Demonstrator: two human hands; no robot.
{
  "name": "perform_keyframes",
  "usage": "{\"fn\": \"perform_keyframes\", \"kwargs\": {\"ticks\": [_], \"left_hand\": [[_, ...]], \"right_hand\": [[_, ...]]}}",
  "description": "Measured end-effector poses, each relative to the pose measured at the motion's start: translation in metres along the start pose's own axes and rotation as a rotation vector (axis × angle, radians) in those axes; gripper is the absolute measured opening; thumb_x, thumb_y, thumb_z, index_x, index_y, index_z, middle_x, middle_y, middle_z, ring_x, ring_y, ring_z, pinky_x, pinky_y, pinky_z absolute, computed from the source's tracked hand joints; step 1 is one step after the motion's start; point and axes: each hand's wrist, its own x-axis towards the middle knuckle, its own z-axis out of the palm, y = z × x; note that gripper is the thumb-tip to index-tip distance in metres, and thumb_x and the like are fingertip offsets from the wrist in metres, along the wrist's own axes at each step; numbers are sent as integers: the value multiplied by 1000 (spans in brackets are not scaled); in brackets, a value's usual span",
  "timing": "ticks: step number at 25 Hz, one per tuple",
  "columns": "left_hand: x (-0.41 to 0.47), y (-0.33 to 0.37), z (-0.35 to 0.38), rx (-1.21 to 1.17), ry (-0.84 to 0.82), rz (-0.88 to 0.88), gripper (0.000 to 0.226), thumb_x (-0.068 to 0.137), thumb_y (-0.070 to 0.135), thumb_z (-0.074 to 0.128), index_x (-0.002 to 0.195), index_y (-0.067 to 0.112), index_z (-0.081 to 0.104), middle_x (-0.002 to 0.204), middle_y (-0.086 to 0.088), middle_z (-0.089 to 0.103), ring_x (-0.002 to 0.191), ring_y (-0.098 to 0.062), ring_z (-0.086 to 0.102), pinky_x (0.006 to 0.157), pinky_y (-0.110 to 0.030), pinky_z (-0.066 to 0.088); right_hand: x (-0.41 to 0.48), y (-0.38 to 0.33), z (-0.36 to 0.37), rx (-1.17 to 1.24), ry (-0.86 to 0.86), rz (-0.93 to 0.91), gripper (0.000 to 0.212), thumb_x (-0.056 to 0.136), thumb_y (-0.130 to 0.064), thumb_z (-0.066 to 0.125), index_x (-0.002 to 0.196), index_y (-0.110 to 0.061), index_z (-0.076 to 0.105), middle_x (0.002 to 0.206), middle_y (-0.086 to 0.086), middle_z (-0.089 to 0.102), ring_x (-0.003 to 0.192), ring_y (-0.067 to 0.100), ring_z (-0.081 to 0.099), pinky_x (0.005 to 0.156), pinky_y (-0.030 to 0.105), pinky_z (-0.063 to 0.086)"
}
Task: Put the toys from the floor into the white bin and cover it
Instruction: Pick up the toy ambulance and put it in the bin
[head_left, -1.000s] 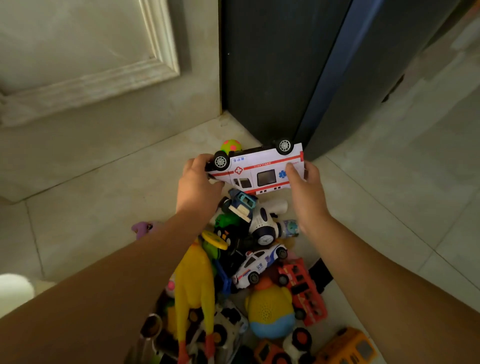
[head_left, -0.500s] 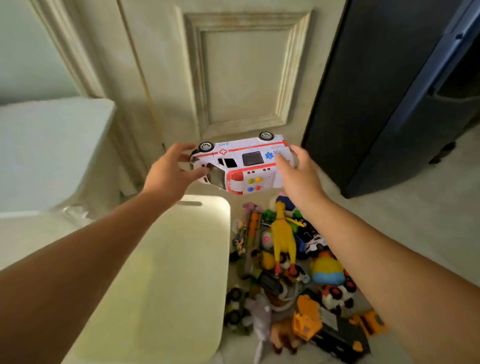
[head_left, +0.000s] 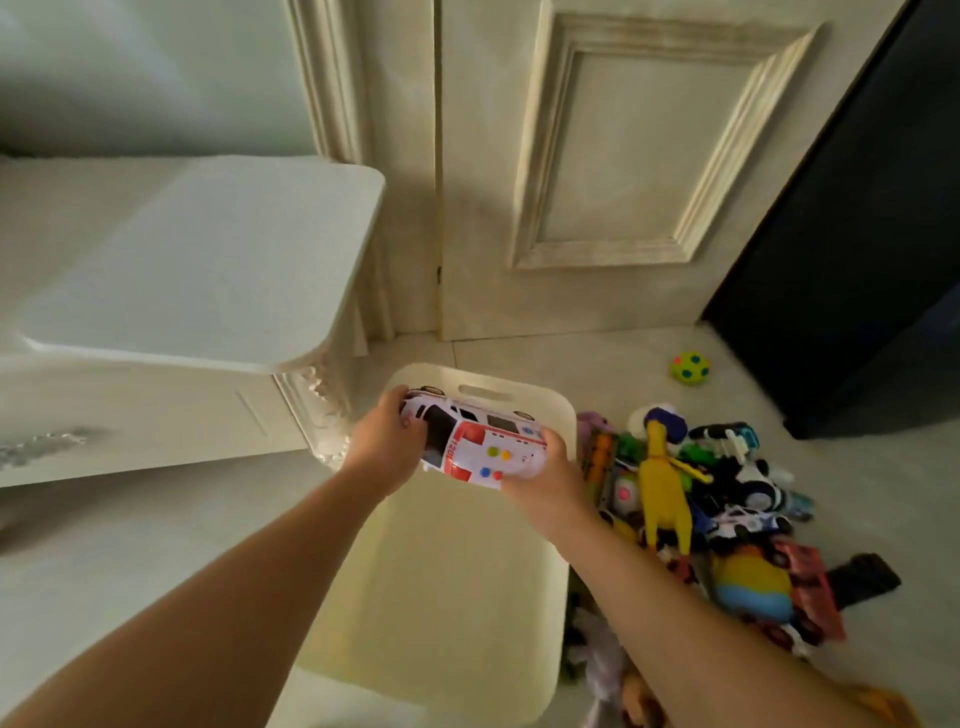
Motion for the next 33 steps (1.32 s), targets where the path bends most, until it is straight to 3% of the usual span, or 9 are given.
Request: {"fn": "perform_keyframes", "kwargs": {"ticks": [3,6,12,18,22,24,26,30,33], "left_hand": [[19,-25,31,107,-38,-53,47,82,8,49,127,20,51,114,-4,63,100,-27,61,79,-31,49],[40,-55,61,19,-111,-219,48,84,3,46,128,18,52,111,-5,66,95,-26,61,79,-32,49],[62,-89,105,-129,-78,-277,42,82,-5,47,115,16,61,106,-3,68,94,-21,61,80,-28,45],[62,-83,117,-344,-71,-217,51,83,-8,42,111,28,63,105,9,69,99,-12,64,85,-23,45],[47,-81,118,-251,-110,-244,58,86,-6,43,135,25,52,134,3,57,114,-16,56,86,-19,44],[28,-80,118,-130,-165,-235,60,88,-4,43,141,22,44,145,2,44,127,-19,47,95,-20,40],[4,-78,115,-14,-244,-191,58,90,1,47,144,20,39,152,1,35,137,-18,38,105,-24,31],[-40,-76,103,284,-508,-128,51,94,14,50,143,22,41,157,2,27,142,-14,31,112,-23,23],[-71,-68,85,547,-674,-65,50,93,26,53,142,25,42,154,2,32,141,-19,33,116,-31,27]], "right_hand": [[33,6,14,-133,-28,127,86,82,-30,66,150,-34,14,139,10,36,115,27,52,82,28,49],[52,18,34,-248,-24,229,87,81,-36,68,150,-32,15,140,12,33,119,28,48,82,29,45],[81,39,56,-146,-23,318,83,83,-30,69,149,-31,19,133,12,35,114,30,51,94,37,51],[83,36,54,-65,-22,221,87,87,-18,62,153,-26,6,142,10,25,93,17,42,61,18,39],[73,41,48,-163,-62,184,88,87,-14,60,154,-26,4,138,10,28,88,15,40,49,15,32],[66,41,44,-237,-80,160,83,90,-13,56,154,-24,4,146,10,23,101,18,43,47,9,26],[54,40,41,-302,-102,129,77,92,-11,52,154,-23,7,154,8,15,126,21,40,62,4,32],[12,30,32,-586,-168,-73,57,92,-6,48,146,-16,33,148,11,33,135,29,37,101,32,40],[-28,24,24,-972,15,-396,46,86,-6,51,131,-17,50,153,19,28,146,42,9,120,52,11]]}}
